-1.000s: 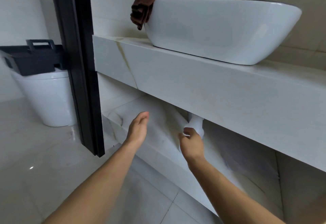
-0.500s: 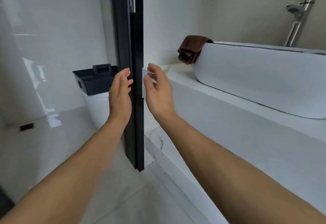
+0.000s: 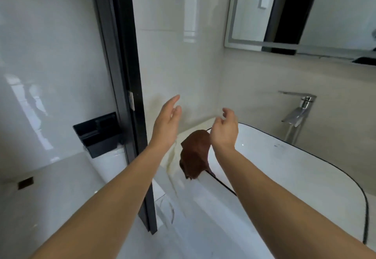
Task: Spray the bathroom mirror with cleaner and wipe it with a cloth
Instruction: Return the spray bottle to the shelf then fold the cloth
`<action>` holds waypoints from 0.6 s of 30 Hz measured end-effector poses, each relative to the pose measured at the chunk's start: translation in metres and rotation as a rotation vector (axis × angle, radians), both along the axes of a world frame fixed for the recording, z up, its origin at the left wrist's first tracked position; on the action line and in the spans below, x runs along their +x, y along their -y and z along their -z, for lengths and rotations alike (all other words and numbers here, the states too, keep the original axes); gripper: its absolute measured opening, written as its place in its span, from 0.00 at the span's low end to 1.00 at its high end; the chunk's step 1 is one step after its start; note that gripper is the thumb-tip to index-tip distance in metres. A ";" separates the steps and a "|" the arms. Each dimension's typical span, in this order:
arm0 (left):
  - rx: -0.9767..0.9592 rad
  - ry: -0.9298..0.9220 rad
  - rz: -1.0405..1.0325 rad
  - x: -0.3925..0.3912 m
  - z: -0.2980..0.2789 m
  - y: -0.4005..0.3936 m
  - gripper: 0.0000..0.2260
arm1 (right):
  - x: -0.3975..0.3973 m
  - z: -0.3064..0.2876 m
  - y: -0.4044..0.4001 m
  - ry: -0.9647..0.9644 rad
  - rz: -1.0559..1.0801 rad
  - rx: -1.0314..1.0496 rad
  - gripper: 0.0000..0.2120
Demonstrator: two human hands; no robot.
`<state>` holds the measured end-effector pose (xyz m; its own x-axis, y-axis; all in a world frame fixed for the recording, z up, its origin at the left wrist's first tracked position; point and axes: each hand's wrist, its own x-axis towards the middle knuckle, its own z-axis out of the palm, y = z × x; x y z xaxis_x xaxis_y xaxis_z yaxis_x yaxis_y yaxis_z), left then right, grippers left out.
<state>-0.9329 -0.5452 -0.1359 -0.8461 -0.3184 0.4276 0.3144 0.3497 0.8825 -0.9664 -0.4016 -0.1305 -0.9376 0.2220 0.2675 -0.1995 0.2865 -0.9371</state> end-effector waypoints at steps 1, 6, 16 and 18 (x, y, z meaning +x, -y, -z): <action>-0.051 0.058 0.012 -0.011 -0.002 -0.006 0.18 | -0.013 0.004 -0.013 0.112 0.026 0.017 0.20; -0.508 0.252 0.080 -0.059 0.015 -0.028 0.20 | -0.049 0.050 -0.049 0.591 -0.111 0.065 0.21; -0.771 0.444 0.110 -0.101 0.051 -0.030 0.27 | -0.061 0.088 -0.052 1.000 -0.333 -0.084 0.04; -0.771 0.450 0.101 -0.102 0.051 -0.027 0.28 | -0.062 0.086 -0.054 1.073 -0.379 -0.099 0.05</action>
